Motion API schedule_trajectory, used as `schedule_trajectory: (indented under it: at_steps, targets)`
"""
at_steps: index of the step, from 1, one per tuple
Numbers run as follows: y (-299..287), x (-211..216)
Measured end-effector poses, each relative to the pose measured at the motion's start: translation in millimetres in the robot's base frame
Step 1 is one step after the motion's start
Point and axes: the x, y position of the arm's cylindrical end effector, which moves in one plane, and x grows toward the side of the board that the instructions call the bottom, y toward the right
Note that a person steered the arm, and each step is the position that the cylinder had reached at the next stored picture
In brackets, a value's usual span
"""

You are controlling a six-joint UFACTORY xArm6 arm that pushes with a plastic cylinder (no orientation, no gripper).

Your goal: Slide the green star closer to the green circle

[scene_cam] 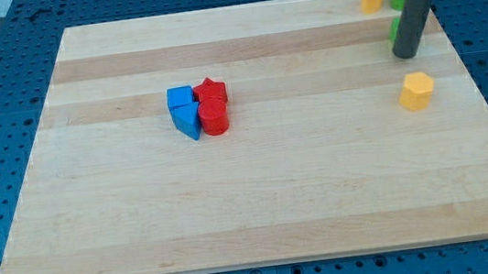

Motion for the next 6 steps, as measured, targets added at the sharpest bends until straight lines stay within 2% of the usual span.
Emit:
schedule_trajectory:
  at_steps: [2,6]
  targets:
    - [15.1,5.8]
    - [15.2,-32.6]
